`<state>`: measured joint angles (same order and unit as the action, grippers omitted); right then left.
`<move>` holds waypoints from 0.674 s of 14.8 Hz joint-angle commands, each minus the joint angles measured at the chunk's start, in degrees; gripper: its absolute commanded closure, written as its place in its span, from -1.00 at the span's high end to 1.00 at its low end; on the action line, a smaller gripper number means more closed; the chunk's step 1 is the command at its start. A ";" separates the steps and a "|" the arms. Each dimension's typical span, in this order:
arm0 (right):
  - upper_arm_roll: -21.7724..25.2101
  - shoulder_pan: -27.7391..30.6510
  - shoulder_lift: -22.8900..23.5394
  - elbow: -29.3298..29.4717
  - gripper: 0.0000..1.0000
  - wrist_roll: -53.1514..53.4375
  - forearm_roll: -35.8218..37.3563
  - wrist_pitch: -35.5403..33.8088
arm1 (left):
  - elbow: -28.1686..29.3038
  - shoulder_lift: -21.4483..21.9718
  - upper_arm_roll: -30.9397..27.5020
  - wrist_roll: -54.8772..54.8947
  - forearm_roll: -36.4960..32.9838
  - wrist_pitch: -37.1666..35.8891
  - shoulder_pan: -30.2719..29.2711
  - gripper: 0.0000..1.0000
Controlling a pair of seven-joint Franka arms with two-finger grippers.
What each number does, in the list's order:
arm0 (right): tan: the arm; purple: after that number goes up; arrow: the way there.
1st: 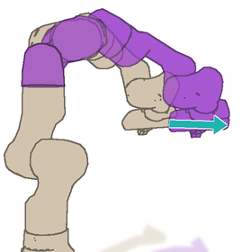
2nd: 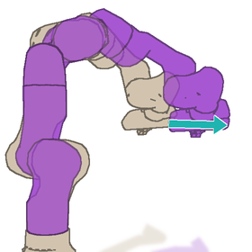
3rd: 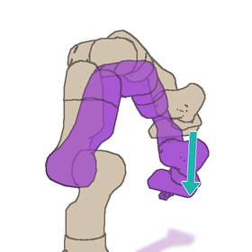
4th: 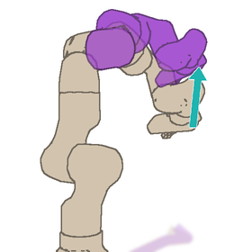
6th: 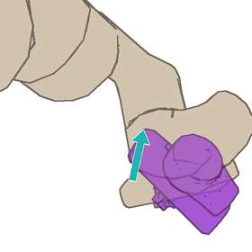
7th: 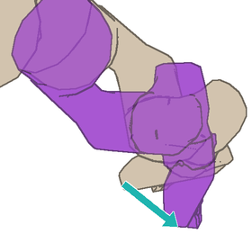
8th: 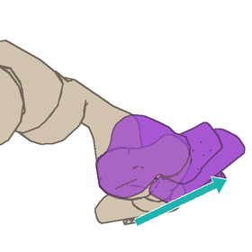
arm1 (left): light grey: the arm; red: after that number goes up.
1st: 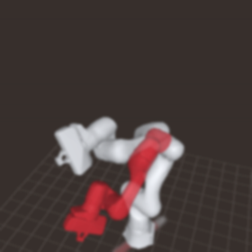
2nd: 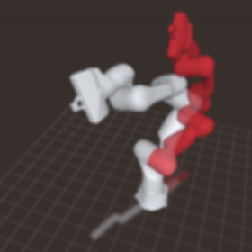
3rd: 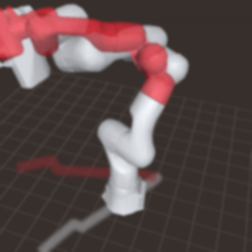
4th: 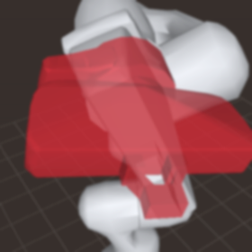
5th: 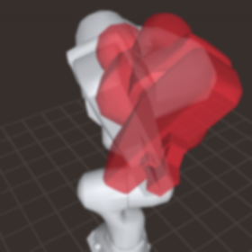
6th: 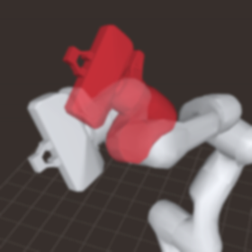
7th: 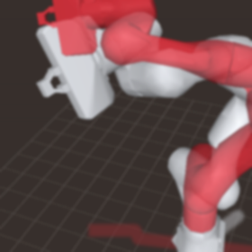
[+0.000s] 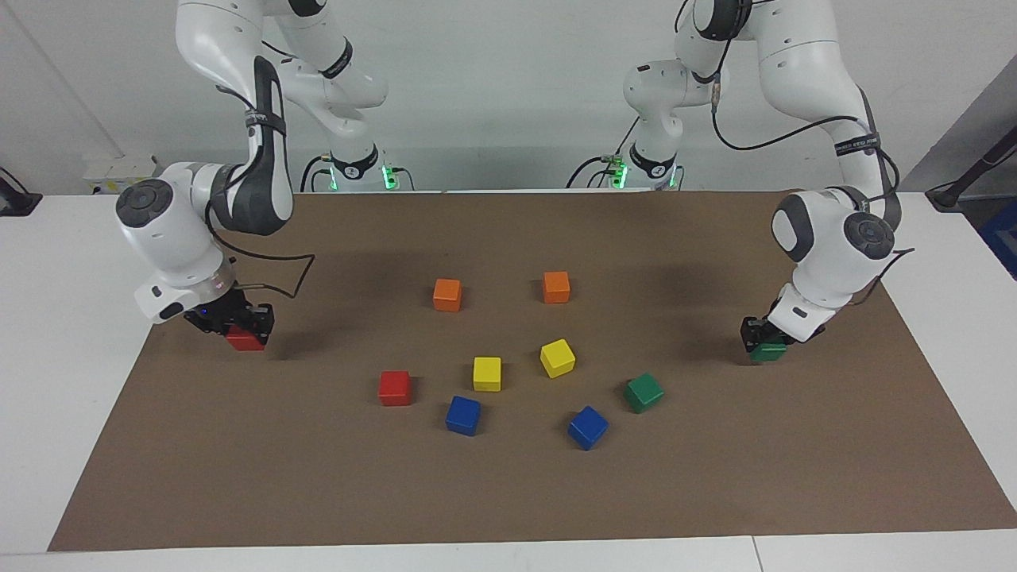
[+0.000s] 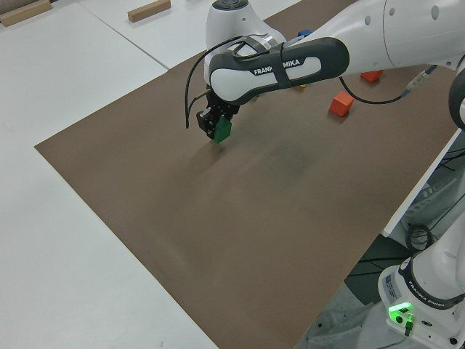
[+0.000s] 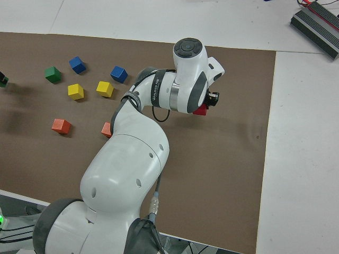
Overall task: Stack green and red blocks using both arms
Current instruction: 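Lower the green block with the left gripper while the right gripper lowers red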
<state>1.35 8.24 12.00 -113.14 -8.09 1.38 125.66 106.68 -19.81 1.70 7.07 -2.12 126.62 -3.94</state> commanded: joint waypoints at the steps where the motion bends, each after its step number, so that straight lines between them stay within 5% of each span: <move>1: -0.82 0.20 -3.12 -4.89 -1.00 -4.73 -0.24 1.43 | -0.51 -1.28 0.23 2.16 0.36 1.87 -1.33 -1.00; 10: -0.91 -0.16 -2.42 -8.85 -1.00 -5.45 -0.24 4.76 | 1.86 -1.11 0.23 -1.35 0.89 3.89 -1.78 -1.00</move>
<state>0.52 7.78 10.45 -119.45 -12.53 1.38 128.05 107.16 -21.19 1.58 6.59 -2.05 128.52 -5.09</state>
